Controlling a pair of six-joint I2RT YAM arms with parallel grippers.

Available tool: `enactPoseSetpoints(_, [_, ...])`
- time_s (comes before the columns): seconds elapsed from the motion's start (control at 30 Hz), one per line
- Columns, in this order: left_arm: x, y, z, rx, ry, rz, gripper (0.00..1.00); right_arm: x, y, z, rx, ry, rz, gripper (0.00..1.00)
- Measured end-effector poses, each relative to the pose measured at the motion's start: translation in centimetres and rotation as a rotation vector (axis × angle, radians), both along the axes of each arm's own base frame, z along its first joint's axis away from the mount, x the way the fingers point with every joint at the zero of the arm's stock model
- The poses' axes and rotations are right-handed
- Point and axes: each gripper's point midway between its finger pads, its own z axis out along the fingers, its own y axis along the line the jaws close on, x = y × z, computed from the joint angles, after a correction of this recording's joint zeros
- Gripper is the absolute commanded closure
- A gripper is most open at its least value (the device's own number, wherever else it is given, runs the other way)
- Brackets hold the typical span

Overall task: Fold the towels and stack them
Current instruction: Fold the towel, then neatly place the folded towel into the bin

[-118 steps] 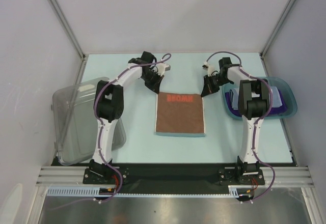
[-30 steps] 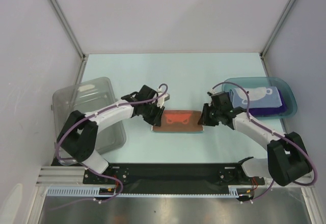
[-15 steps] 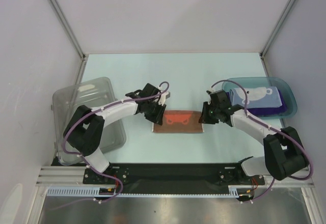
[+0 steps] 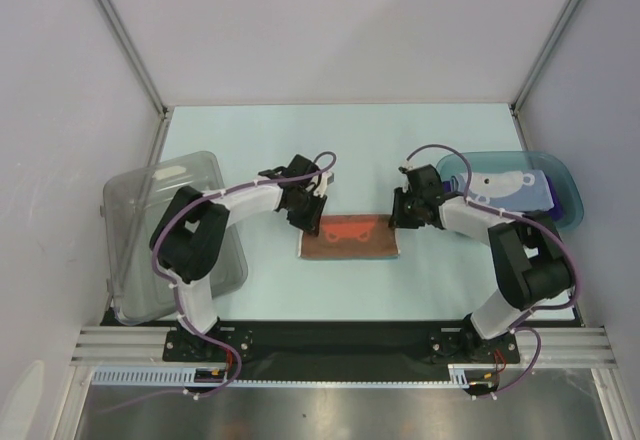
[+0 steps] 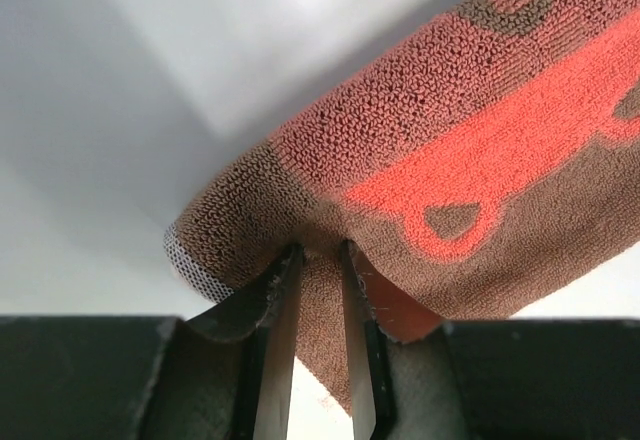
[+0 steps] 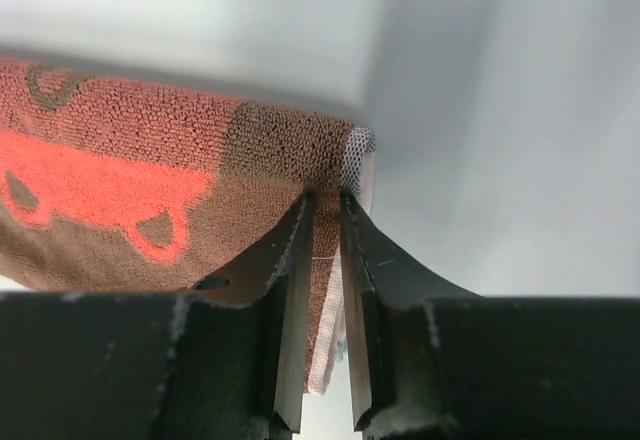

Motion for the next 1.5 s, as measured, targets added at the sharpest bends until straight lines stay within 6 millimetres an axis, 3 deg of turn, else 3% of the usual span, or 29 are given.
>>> enactPoseSetpoints(0.13, [0.1, 0.1, 0.1, 0.002, -0.004, 0.007, 0.69, 0.3, -0.2, 0.5, -0.023, -0.024, 0.008, 0.67])
enactPoseSetpoints(0.27, [0.1, 0.4, 1.0, 0.008, -0.021, 0.015, 0.66, -0.6, -0.7, 2.6, -0.021, -0.033, -0.013, 0.39])
enactPoseSetpoints(0.43, [0.5, 0.4, 4.1, -0.028, -0.088, 0.027, 0.64, -1.3, -0.8, 5.7, 0.031, -0.072, -0.053, 0.32])
enactPoseSetpoints(0.53, [0.8, 0.1, 5.8, -0.073, -0.140, 0.037, 0.65, -2.0, -0.7, 5.2, 0.052, -0.046, -0.072, 0.32])
enactPoseSetpoints(0.6, [0.5, 0.2, 5.7, -0.085, -0.142, 0.043, 0.66, -2.5, -0.6, 4.4, 0.054, -0.016, -0.079, 0.32])
enactPoseSetpoints(0.87, [-2.8, 1.7, 0.1, -0.036, -0.005, 0.063, 0.68, -4.0, 0.0, 0.0, 0.040, 0.100, -0.076, 0.39])
enactPoseSetpoints(0.97, [-2.6, 1.5, 0.0, -0.047, -0.009, 0.073, 0.68, -3.8, 1.0, 0.0, 0.056, 0.084, -0.065, 0.43])
enactPoseSetpoints(1.1, [-2.7, 1.4, -0.1, -0.056, -0.005, 0.083, 0.68, -4.0, 1.5, -0.2, 0.061, 0.081, -0.065, 0.58])
enactPoseSetpoints(1.13, [-2.7, 1.4, -0.1, -0.058, -0.004, 0.084, 0.69, -4.0, 1.4, -0.3, 0.060, 0.083, -0.070, 0.69])
enactPoseSetpoints(1.23, [-2.6, 1.5, -0.1, -0.059, -0.004, 0.086, 0.69, -4.2, 1.3, -0.6, 0.054, 0.092, -0.077, 0.91])
enactPoseSetpoints(1.3, [-2.6, 1.5, -0.1, -0.060, -0.004, 0.089, 0.69, -4.2, 1.3, -0.6, 0.049, 0.089, -0.072, 1.00])
enactPoseSetpoints(1.5, [-2.4, 1.9, 0.5, -0.049, -0.023, 0.113, 0.67, -4.1, 0.8, 1.4, -0.007, 0.069, -0.036, 1.00])
